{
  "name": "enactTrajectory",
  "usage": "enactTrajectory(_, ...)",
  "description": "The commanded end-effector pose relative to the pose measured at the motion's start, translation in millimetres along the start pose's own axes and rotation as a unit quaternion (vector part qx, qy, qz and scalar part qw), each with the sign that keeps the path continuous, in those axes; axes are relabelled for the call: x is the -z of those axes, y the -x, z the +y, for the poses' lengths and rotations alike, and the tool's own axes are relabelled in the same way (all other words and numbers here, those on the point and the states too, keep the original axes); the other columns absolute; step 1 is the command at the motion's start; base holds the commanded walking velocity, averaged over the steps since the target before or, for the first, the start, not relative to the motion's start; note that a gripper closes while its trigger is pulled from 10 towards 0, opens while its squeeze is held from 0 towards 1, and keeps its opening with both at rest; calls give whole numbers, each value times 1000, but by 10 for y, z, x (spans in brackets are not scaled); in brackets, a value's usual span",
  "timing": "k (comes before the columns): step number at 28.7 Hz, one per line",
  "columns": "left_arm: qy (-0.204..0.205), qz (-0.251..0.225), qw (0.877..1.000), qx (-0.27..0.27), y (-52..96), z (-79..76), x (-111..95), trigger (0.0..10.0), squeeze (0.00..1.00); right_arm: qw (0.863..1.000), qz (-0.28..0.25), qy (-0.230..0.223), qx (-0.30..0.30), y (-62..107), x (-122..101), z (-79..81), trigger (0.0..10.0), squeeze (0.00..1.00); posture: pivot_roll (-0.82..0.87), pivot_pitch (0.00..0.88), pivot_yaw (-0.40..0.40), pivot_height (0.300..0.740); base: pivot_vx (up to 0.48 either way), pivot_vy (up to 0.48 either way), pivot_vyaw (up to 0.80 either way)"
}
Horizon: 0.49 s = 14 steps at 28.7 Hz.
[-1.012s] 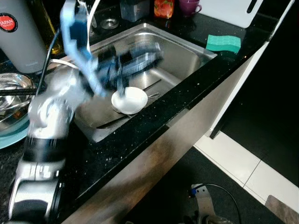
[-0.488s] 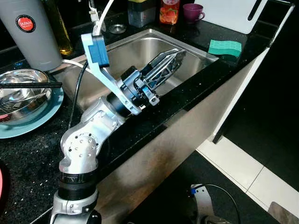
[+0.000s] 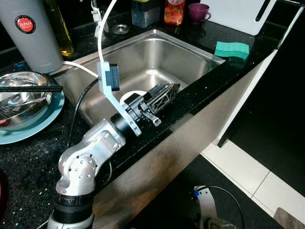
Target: Kitchen organization
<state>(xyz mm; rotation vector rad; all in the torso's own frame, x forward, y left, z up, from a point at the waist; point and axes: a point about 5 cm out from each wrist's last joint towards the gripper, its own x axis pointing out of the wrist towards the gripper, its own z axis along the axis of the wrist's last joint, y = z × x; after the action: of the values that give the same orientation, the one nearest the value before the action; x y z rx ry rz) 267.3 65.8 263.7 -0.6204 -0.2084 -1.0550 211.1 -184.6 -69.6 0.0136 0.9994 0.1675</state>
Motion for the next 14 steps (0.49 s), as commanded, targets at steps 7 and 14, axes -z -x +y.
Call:
enactTrajectory(7, 2, 5, 1000, 4, -18, -82, 23, 10000, 0, 1000, 10, -11, 0, 1, 78, 12, 10000, 0, 74, 85, 14, 740, -324, 0, 0)
enactTrajectory(14, 5, 5, 1000, 5, -25, -82, 41, 10000, 0, 1000, 9, -12, 2, 3, 80, 5, 10000, 0, 72, 87, 12, 740, -335, 0, 0)
